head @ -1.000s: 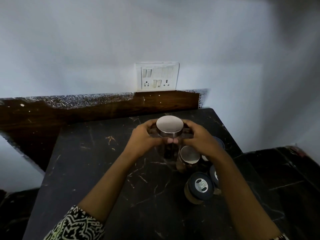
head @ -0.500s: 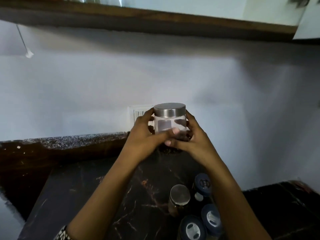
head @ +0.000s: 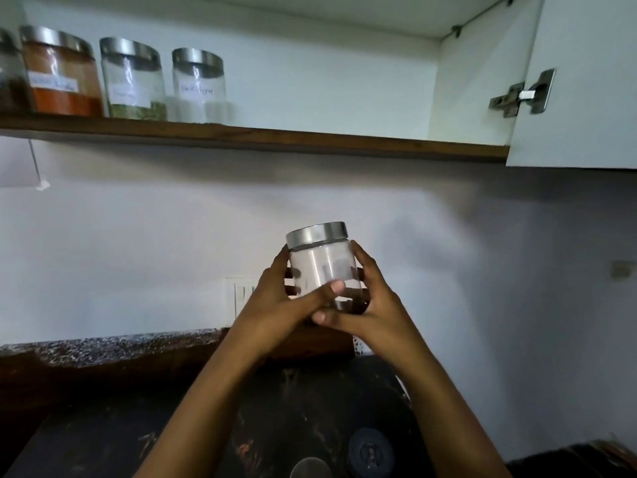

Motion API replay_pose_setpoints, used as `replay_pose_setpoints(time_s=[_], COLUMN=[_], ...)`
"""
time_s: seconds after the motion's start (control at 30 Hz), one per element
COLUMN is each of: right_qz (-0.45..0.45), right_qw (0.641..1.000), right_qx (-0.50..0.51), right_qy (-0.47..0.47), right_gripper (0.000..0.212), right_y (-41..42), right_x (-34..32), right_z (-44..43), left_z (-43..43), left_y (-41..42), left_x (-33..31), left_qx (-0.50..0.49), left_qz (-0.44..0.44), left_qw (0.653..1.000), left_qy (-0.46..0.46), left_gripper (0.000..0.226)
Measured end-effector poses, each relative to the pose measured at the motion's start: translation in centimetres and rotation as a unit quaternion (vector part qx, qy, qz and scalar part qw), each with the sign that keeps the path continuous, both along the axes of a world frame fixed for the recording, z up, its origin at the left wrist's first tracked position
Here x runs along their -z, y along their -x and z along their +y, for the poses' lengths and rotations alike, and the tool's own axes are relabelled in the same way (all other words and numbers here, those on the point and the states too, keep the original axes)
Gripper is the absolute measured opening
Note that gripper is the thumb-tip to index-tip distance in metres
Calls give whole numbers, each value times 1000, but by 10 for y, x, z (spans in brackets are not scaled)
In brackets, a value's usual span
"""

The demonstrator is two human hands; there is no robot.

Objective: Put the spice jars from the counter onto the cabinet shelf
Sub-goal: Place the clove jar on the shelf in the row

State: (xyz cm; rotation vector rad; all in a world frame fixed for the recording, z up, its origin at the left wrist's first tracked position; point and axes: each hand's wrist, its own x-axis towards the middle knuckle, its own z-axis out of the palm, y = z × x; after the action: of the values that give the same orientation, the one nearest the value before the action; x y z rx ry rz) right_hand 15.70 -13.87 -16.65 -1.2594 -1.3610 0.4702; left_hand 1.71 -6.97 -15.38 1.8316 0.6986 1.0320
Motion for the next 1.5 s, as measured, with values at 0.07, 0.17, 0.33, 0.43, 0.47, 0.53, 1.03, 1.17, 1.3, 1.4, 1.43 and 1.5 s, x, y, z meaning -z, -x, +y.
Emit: replay_pose_setpoints(time_s=[0.07, 0.17, 0.33, 0.43, 0.47, 0.53, 1.03, 1.17, 1.3, 1.4, 1.43, 1.5], right_qz=[-40, -15, 79, 98, 85, 18, -30, -9, 52, 76, 81, 85], right_qw=[998, 1000, 993, 994, 996, 998, 997, 999, 998, 995, 995, 995], right_qx=[39, 16, -80, -38, -5, 63, 75, 28, -41, -53, -49, -47], right_qy=[-21, -10, 43, 21, 9, -7, -17, -12, 20, 21, 15, 3], right_gripper=[102, 103, 60, 58, 61, 63, 87, 85, 80, 65, 64, 66], right_y=[-3, -15, -44, -49, -48, -45, -56, -63, -74, -73, -72, -71], right_x=[3, 4, -4, -2, -1, -2, -10, -18, -29, -32, -33, -36], right_z=[-1, -6, -17, -18, -18, -20, -24, -28, -31, -28, -26, -25], left_z=[-8, -8, -1, -9, -13, -18, -18, -15, -10, -13, -14, -18], left_y=[-13, -23, -33, -47, -51, -58, -68, -63, -60, -61, -60, -57], left_x=[0, -4, -5, -2, -1, 1, 4, -1, -7, -13, -15, -21], left_qx=[-39, -32, 86, 76, 57, 25, 56, 85, 98, 87, 88, 99], left_qz=[4, -24, -96, -111, -106, -90, -140, -165, -196, -208, -206, -187], left_qw=[999, 999, 985, 984, 988, 994, 980, 973, 963, 965, 968, 975], left_qy=[-36, -19, 112, 115, 96, 63, 128, 137, 158, 136, 115, 69], left_gripper=[86, 78, 69, 75, 70, 65, 67, 64, 52, 52, 52, 49])
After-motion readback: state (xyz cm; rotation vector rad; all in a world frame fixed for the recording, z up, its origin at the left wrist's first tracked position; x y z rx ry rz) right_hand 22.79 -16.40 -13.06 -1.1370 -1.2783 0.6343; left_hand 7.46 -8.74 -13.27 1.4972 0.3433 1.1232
